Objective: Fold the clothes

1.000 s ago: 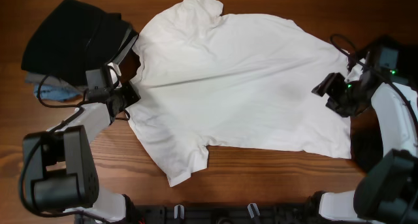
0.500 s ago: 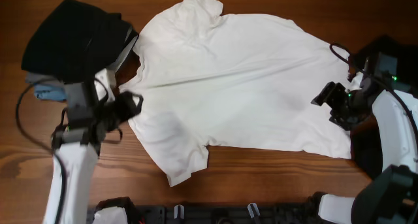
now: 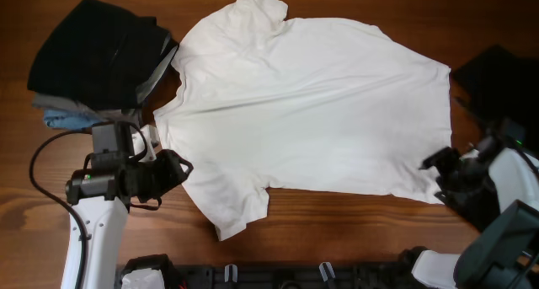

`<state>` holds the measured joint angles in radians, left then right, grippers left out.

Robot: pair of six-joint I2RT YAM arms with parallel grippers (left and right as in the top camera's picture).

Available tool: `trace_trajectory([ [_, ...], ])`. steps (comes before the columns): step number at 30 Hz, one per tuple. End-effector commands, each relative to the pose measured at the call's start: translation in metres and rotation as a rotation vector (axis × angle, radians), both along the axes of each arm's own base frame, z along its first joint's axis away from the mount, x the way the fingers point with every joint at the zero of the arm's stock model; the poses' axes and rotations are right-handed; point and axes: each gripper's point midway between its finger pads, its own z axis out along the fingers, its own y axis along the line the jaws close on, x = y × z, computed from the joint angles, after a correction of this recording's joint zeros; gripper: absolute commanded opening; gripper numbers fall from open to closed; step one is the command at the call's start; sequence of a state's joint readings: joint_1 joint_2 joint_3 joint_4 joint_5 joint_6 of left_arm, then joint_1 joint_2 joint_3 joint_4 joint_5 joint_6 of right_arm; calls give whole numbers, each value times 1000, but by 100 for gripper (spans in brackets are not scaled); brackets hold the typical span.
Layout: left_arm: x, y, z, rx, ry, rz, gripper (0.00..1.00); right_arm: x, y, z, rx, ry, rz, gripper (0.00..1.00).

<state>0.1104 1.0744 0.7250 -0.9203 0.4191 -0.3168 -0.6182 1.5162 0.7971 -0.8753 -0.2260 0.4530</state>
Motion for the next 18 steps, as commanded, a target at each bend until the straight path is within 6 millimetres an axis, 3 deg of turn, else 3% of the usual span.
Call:
trace_trajectory([
  [1, -6, -22, -1, -34, 5, -82, 50, -18, -13, -12, 5, 52, -91, 68],
  [5, -5, -34, 0, -32, -11, -136, 52, -31, -11, -27, 22, 82, -122, 60],
  [14, -5, -35, 0, -25, -18, -148, 53, -45, -24, -32, -63, 164, -188, 59],
  [17, -4, -35, 0, -25, -21, -148, 53, -43, -29, -33, -85, 157, -191, 34],
  [18, -4, -35, 0, -25, -21, -148, 53, -43, -29, -33, -85, 155, -191, 20],
])
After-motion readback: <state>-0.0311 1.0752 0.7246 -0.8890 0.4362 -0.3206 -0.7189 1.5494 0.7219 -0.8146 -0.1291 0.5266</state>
